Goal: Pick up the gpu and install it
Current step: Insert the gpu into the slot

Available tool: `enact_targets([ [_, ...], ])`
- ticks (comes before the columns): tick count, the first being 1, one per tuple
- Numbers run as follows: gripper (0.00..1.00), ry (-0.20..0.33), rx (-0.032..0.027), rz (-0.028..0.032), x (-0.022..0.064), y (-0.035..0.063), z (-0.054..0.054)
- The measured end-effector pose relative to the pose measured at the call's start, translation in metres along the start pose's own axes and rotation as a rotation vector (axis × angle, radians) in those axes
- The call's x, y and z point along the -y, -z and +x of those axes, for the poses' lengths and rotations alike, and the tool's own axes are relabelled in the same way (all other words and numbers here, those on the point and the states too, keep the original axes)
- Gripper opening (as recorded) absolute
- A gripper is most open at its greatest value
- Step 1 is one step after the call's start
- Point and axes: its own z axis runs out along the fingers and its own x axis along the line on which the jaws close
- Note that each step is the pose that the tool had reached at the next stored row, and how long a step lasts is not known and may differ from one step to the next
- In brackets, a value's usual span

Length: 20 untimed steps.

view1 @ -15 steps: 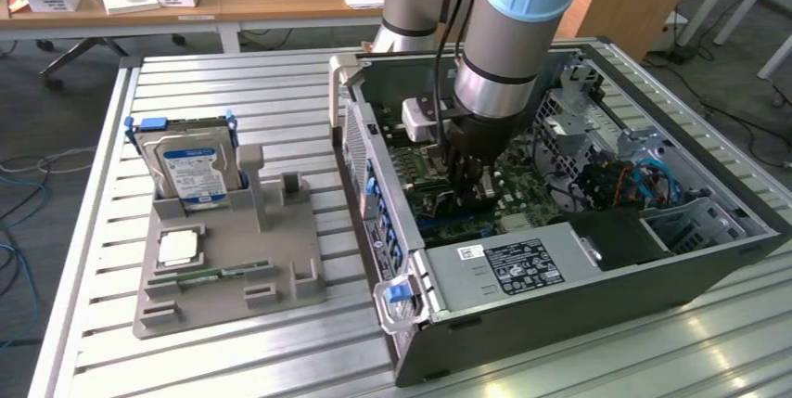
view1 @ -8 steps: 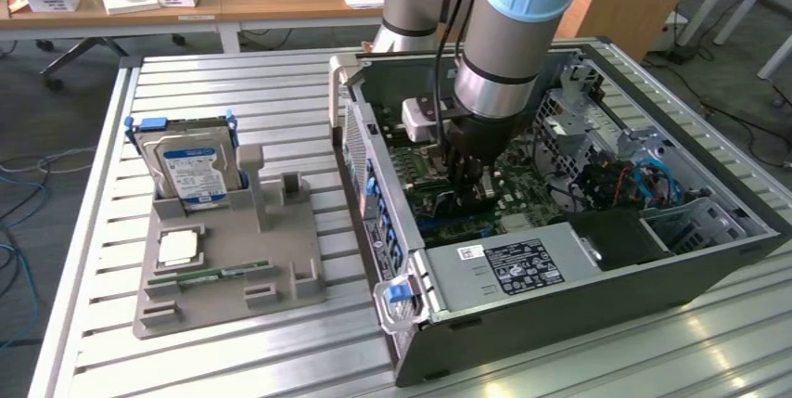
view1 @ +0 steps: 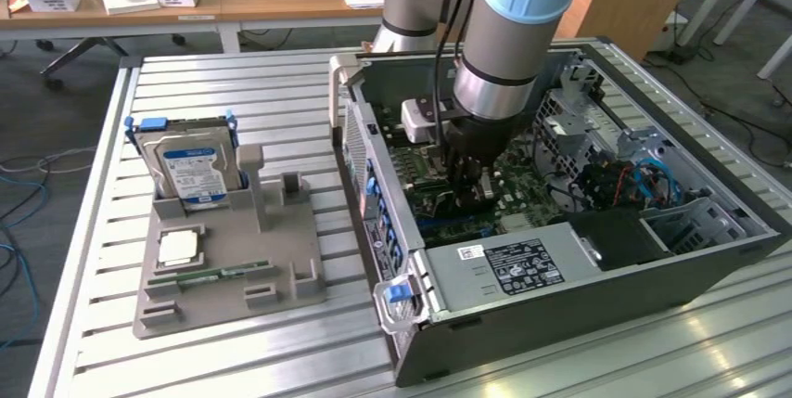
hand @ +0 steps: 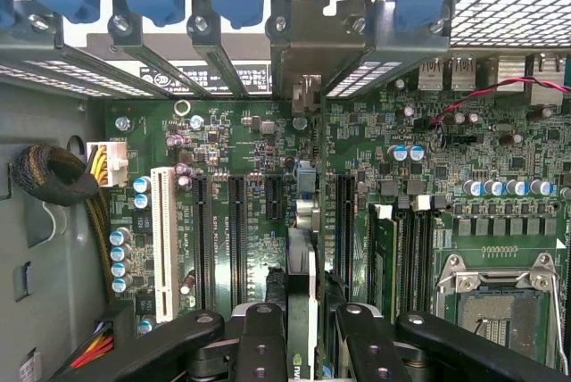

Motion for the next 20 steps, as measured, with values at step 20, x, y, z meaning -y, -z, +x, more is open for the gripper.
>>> enact_targets([
  [20, 0.33, 0.0, 0.0001, 0.0001, 0.0001, 0.0076, -0.0002],
])
